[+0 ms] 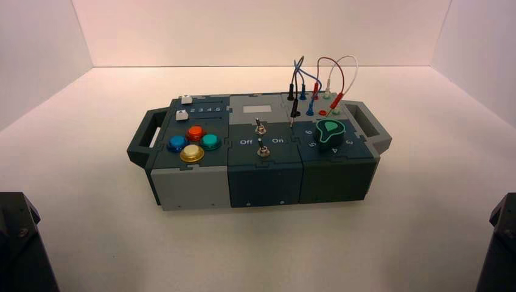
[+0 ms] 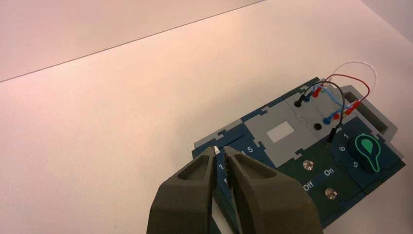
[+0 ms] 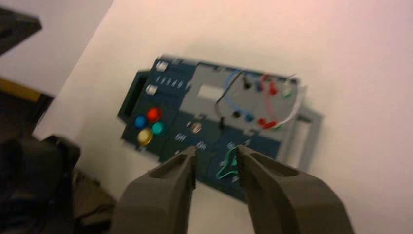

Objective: Insert the black wire.

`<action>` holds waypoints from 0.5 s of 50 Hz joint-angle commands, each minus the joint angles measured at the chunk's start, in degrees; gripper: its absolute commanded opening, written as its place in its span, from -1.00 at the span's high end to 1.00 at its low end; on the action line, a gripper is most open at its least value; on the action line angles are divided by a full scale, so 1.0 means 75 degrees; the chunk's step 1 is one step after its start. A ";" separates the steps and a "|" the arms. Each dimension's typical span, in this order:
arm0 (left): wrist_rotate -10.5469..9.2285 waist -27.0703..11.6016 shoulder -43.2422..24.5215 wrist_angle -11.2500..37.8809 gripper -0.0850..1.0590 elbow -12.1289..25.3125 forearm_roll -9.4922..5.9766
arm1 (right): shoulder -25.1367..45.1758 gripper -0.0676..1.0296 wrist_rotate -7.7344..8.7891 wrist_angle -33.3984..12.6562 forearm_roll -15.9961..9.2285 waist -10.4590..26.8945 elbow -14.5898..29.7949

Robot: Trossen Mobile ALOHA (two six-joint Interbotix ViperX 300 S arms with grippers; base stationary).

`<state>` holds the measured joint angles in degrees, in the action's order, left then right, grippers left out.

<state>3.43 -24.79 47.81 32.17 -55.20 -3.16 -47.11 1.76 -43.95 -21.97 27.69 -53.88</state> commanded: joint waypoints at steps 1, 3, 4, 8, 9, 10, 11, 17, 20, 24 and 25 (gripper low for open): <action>0.0012 -0.0152 -0.0094 -0.0023 0.64 0.0199 -0.0012 | 0.0527 -0.02 0.0012 0.0094 -0.0082 0.0305 0.0223; 0.0012 -0.0211 -0.0129 0.0000 0.64 0.0199 -0.0012 | 0.0750 -0.02 0.0012 0.0082 -0.0082 0.0375 0.0234; 0.0012 -0.0246 -0.0152 0.0012 0.64 0.0199 -0.0012 | 0.0867 -0.02 0.0023 0.0082 -0.0082 0.0398 0.0234; 0.0012 -0.0340 -0.0246 0.0070 0.64 0.0199 -0.0035 | 0.1219 -0.02 0.0047 0.0094 -0.0070 0.0457 0.0246; 0.0012 -0.0352 -0.0258 0.0082 0.64 0.0199 -0.0035 | 0.1266 -0.02 0.0047 0.0094 -0.0070 0.0457 0.0246; 0.0012 -0.0387 -0.0281 0.0094 0.64 0.0188 -0.0047 | 0.1359 -0.02 0.0059 0.0094 -0.0059 0.0457 0.0258; 0.0012 -0.0410 -0.0316 0.0117 0.64 0.0188 -0.0059 | 0.1512 -0.02 0.0070 0.0094 -0.0047 0.0457 0.0270; 0.0000 -0.0504 -0.0445 0.0152 0.64 0.0164 -0.0082 | 0.2004 -0.02 0.0176 0.0105 -0.0035 0.0457 0.0340; 0.0012 -0.0516 -0.0504 0.0141 0.64 0.0176 -0.0094 | 0.2215 -0.02 0.0223 0.0129 -0.0035 0.0457 0.0387; 0.0012 -0.0527 -0.0598 0.0129 0.64 0.0164 -0.0094 | 0.2555 -0.02 0.0258 0.0223 -0.0023 0.0457 0.0457; 0.0012 -0.0539 -0.0633 0.0129 0.64 0.0164 -0.0094 | 0.2648 -0.02 0.0270 0.0258 -0.0035 0.0469 0.0480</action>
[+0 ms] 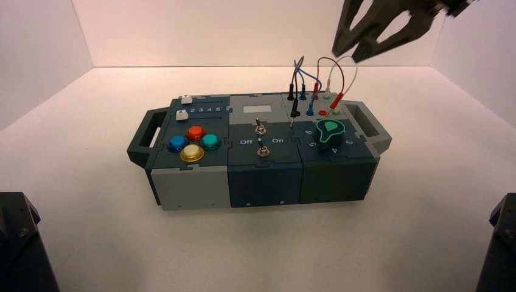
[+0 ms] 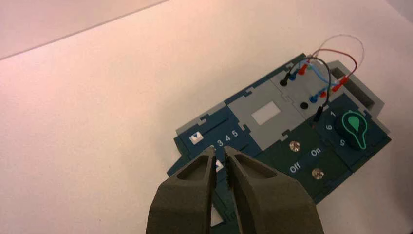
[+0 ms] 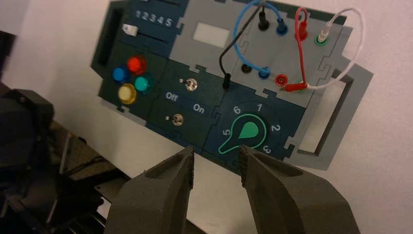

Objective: Insert the black wire.

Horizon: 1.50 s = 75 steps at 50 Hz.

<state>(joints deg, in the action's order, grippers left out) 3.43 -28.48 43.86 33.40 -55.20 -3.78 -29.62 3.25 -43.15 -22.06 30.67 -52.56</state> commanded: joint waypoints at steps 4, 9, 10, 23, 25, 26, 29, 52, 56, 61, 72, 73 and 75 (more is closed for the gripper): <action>0.0000 -0.0047 -0.0152 -0.0070 0.64 0.0164 -0.0012 | 0.0680 -0.02 0.0129 0.0270 -0.0012 0.0152 0.0398; 0.0012 -0.0047 -0.0187 -0.0082 0.64 0.0164 -0.0012 | 0.1219 -0.02 0.0129 0.0363 -0.0012 0.0363 0.0621; 0.0000 -0.0047 -0.0187 -0.0082 0.64 0.0164 -0.0012 | 0.1348 -0.02 0.0129 0.0375 -0.0012 0.0410 0.0691; 0.0012 -0.0047 -0.0199 -0.0094 0.64 0.0176 -0.0023 | 0.2695 -0.03 0.0117 0.0504 -0.0047 0.0773 0.1348; 0.0012 -0.0059 -0.0187 -0.0094 0.64 0.0164 -0.0059 | 0.2871 -0.03 0.0117 0.0516 -0.0047 0.0773 0.1418; 0.0012 -0.0059 -0.0199 -0.0094 0.64 0.0176 -0.0070 | 0.2953 -0.03 0.0117 0.0516 -0.0035 0.0773 0.1441; 0.0012 -0.0129 -0.0187 -0.0094 0.64 0.0164 -0.0094 | 0.3117 -0.03 0.0117 0.0574 -0.0035 0.0773 0.1465; 0.0012 -0.0398 -0.0293 -0.0105 0.64 0.0176 -0.0094 | 0.3492 -0.05 0.0094 0.1020 0.0000 0.0645 0.1512; 0.0012 -0.0410 -0.0293 -0.0105 0.64 0.0188 -0.0094 | 0.3563 -0.05 0.0094 0.1078 0.0023 0.0574 0.1535; 0.0012 -0.0422 -0.0293 -0.0105 0.64 0.0188 -0.0094 | 0.3738 -0.05 0.0094 0.1090 0.0035 0.0480 0.1559; 0.0012 -0.0434 -0.0293 -0.0105 0.64 0.0199 -0.0094 | 0.4113 -0.05 0.0094 0.1137 0.0059 0.0422 0.1676; 0.0012 -0.0434 -0.0293 -0.0105 0.64 0.0199 -0.0105 | 0.4184 -0.05 0.0094 0.1137 0.0059 0.0422 0.1711; 0.0012 -0.0434 -0.0293 -0.0094 0.64 0.0199 -0.0094 | 0.4230 -0.05 0.0082 0.1137 0.0059 0.0422 0.1746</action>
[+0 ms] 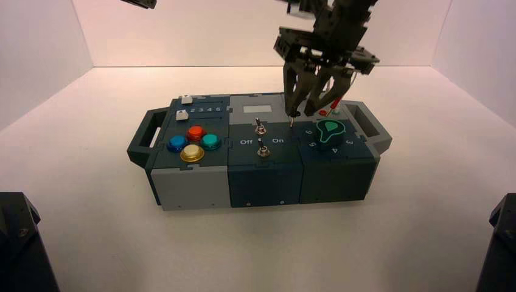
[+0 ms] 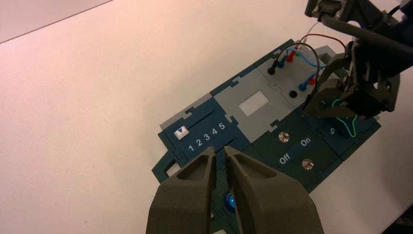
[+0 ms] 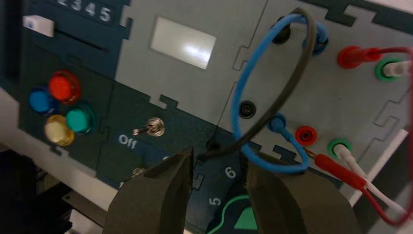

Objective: Insert the black wire.

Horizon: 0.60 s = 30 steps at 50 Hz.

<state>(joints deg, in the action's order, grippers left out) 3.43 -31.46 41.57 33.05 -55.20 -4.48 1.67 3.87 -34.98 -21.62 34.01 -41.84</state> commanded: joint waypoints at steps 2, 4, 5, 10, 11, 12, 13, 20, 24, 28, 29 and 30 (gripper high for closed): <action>0.0023 -0.0035 0.0012 -0.0047 0.64 0.0199 0.0000 | 0.0094 -0.05 0.0012 0.0047 0.0000 -0.0023 0.0387; 0.0023 -0.0035 0.0012 -0.0047 0.64 0.0211 0.0000 | 0.0129 -0.05 0.0012 0.0035 -0.0012 -0.0023 0.0434; 0.0012 -0.0035 0.0000 -0.0059 0.64 0.0199 0.0000 | 0.0141 -0.05 0.0012 0.0023 -0.0012 -0.0023 0.0457; 0.0023 -0.0035 0.0000 -0.0047 0.64 0.0211 0.0000 | 0.0164 -0.05 0.0000 -0.0023 -0.0012 -0.0023 0.0563; 0.0023 -0.0035 0.0012 -0.0047 0.64 0.0199 0.0000 | 0.0164 -0.05 0.0000 -0.0023 -0.0023 -0.0023 0.0574; 0.0023 -0.0047 0.0012 -0.0047 0.64 0.0199 0.0000 | 0.0176 -0.05 0.0000 -0.0035 -0.0012 -0.0023 0.0598; 0.0023 -0.0047 0.0012 -0.0047 0.64 0.0211 -0.0012 | 0.0187 -0.05 0.0000 -0.0035 -0.0012 -0.0023 0.0609; 0.0023 -0.0047 0.0023 -0.0035 0.64 0.0211 0.0000 | 0.0246 -0.04 -0.0023 -0.0105 -0.0012 -0.0023 0.0727; 0.0023 -0.0047 0.0035 -0.0023 0.64 0.0223 0.0000 | 0.0328 0.03 -0.0059 -0.0117 -0.0012 -0.0023 0.0738; 0.0023 -0.0047 0.0047 -0.0023 0.64 0.0223 0.0000 | 0.0387 0.08 -0.0059 -0.0141 -0.0012 -0.0023 0.0738; 0.0023 -0.0047 0.0047 -0.0023 0.64 0.0223 0.0000 | 0.0398 0.08 -0.0059 -0.0141 -0.0012 -0.0023 0.0738; 0.0023 -0.0047 0.0047 -0.0023 0.64 0.0223 0.0000 | 0.0410 0.08 -0.0070 -0.0152 -0.0023 -0.0023 0.0738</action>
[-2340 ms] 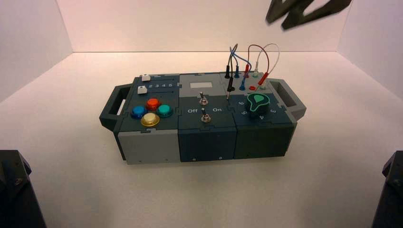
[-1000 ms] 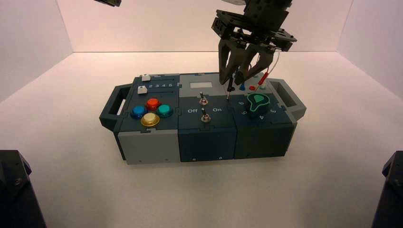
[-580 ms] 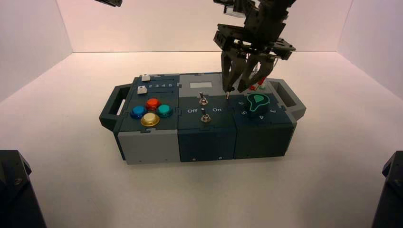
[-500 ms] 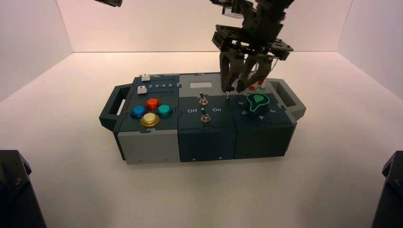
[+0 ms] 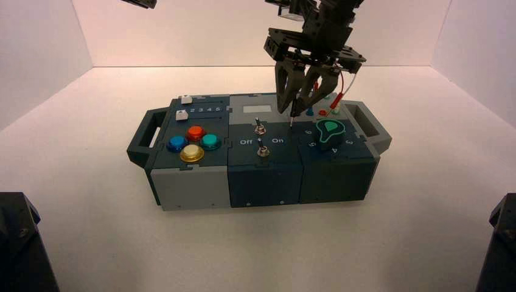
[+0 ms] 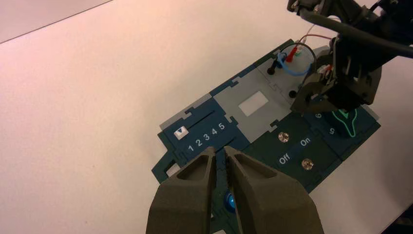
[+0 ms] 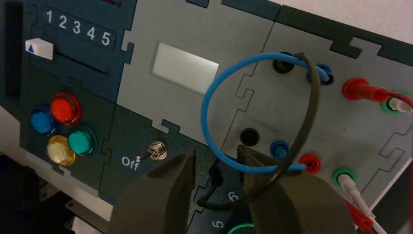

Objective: Insert the black wire.

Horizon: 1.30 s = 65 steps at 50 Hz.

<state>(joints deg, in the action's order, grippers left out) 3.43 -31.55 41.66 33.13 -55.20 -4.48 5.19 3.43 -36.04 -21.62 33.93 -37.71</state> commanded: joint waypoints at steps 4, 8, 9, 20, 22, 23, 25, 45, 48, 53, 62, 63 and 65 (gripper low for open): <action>0.0023 -0.0035 0.0047 -0.0035 0.64 0.0223 0.0000 | -0.0035 0.10 -0.0023 -0.0012 -0.0023 -0.0012 0.0199; 0.0023 -0.0035 0.0047 -0.0023 0.64 0.0223 0.0000 | -0.0035 0.19 -0.0059 -0.0023 -0.0023 -0.0012 0.0188; 0.0023 -0.0035 0.0047 -0.0023 0.64 0.0223 0.0000 | -0.0035 0.23 -0.0047 -0.0023 -0.0023 -0.0012 0.0188; 0.0023 -0.0035 0.0059 -0.0012 0.64 0.0223 0.0000 | 0.0023 0.73 -0.0059 -0.0047 -0.0012 -0.0012 0.0188; 0.0023 -0.0035 0.0059 -0.0023 0.64 0.0223 0.0000 | 0.0035 0.79 -0.0059 -0.0059 -0.0012 -0.0012 0.0176; 0.0023 -0.0035 0.0070 -0.0023 0.64 0.0223 0.0000 | 0.0047 0.84 -0.0059 -0.0070 -0.0012 -0.0012 0.0176; 0.0023 -0.0035 0.0070 -0.0012 0.64 0.0223 0.0000 | 0.0047 0.92 -0.0059 -0.0082 -0.0012 -0.0012 0.0176; 0.0023 -0.0035 0.0082 -0.0012 0.64 0.0223 0.0000 | -0.0293 0.92 -0.0059 0.0070 0.0059 -0.0012 0.0176; 0.0023 -0.0035 0.0082 -0.0023 0.64 0.0246 0.0012 | -0.0375 0.92 -0.0059 0.0152 0.0070 -0.0012 0.0164; 0.0023 -0.0035 0.0094 -0.0012 0.64 0.0246 0.0012 | -0.0516 0.92 -0.0070 0.0246 0.0105 -0.0012 0.0105; 0.0023 -0.0035 0.0082 -0.0012 0.64 0.0246 0.0000 | -0.0668 0.92 -0.0070 0.0445 0.0234 0.0000 -0.0035; 0.0023 -0.0035 0.0094 -0.0023 0.64 0.0246 0.0012 | -0.0680 0.92 -0.0070 0.0469 0.0246 0.0012 -0.0059; 0.0023 -0.0035 0.0082 -0.0012 0.64 0.0246 0.0012 | -0.0668 0.92 -0.0070 0.0492 0.0293 0.0023 -0.0082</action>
<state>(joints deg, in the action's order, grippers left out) 3.43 -31.55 42.10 33.31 -55.20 -4.48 1.93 2.99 -33.22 -19.86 34.01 -38.58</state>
